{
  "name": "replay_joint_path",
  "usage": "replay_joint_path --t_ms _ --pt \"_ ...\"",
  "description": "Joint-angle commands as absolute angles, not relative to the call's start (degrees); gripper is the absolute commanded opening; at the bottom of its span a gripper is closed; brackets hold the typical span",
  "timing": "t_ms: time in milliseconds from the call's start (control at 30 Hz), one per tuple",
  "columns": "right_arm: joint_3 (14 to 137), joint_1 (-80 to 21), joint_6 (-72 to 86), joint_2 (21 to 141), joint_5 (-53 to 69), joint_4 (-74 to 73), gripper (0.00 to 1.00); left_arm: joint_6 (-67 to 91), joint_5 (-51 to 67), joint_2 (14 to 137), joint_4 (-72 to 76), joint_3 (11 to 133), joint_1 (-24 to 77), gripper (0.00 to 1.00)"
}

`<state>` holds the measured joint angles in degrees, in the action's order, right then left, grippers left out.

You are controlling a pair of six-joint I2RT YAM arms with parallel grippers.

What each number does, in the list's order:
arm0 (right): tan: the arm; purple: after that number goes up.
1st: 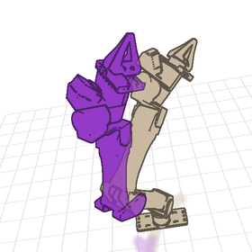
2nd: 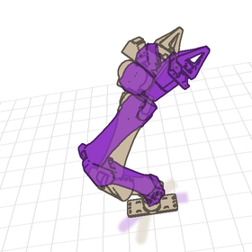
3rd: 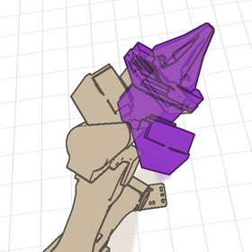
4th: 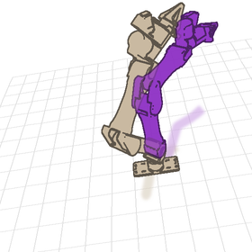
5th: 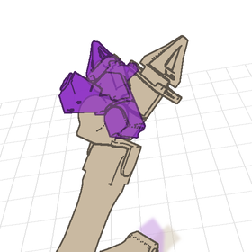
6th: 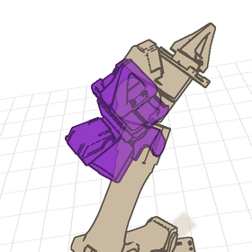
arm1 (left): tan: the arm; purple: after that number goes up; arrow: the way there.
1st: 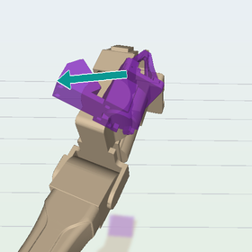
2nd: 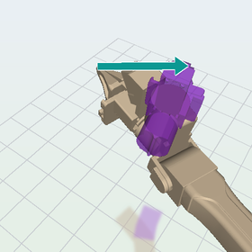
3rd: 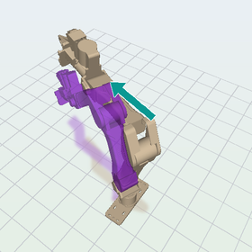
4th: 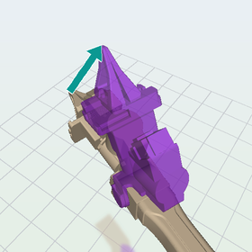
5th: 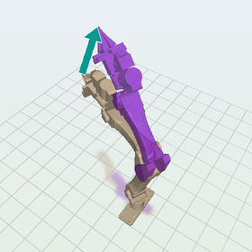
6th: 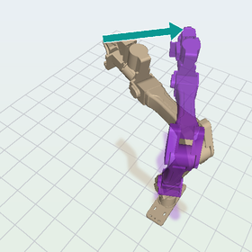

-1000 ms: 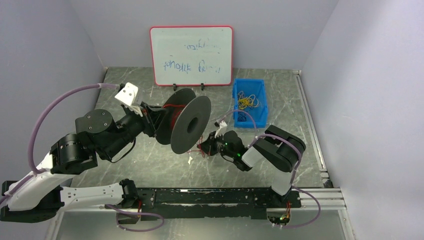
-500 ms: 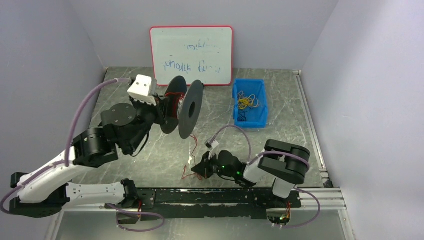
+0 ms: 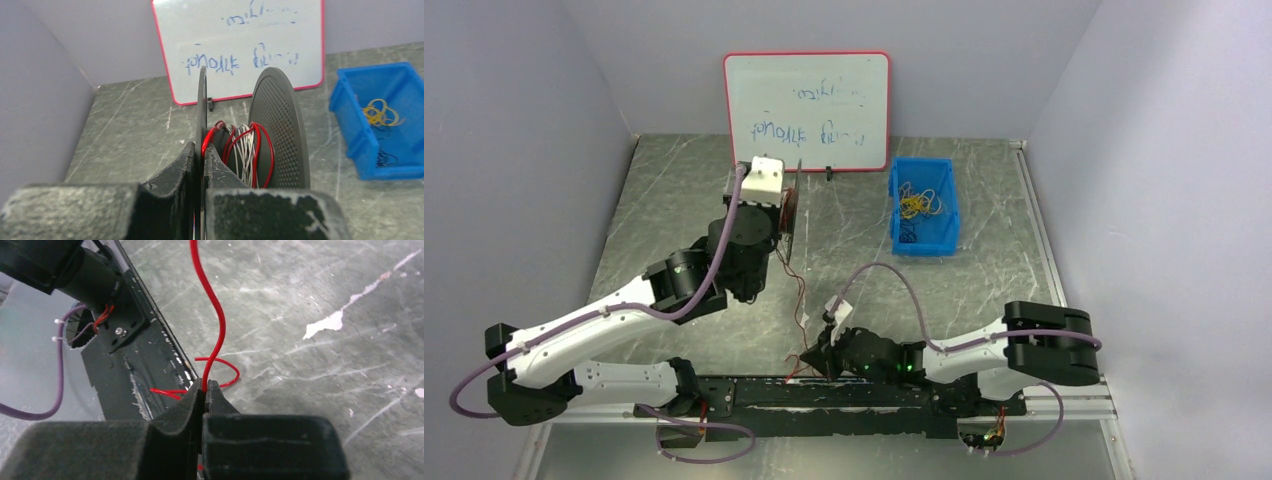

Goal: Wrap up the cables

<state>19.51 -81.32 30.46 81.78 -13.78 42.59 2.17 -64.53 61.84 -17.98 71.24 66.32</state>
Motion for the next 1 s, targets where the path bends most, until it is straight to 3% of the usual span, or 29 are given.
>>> replay_joint_path --t_ms 0,667,967 --pt "23.41 -85.15 26.70 78.32 -20.76 33.58 0.00 3.90 -67.52 62.85 -14.46 71.28 62.09 0.07" --pt "34.77 -90.95 18.08 59.03 -28.76 15.41 0.00 15.70 -62.16 69.47 -25.80 66.08 56.12 0.07" --pt "41.61 -90.25 8.90 54.14 -41.88 4.83 0.00 16.54 -55.66 68.35 -28.48 63.67 56.08 0.07"
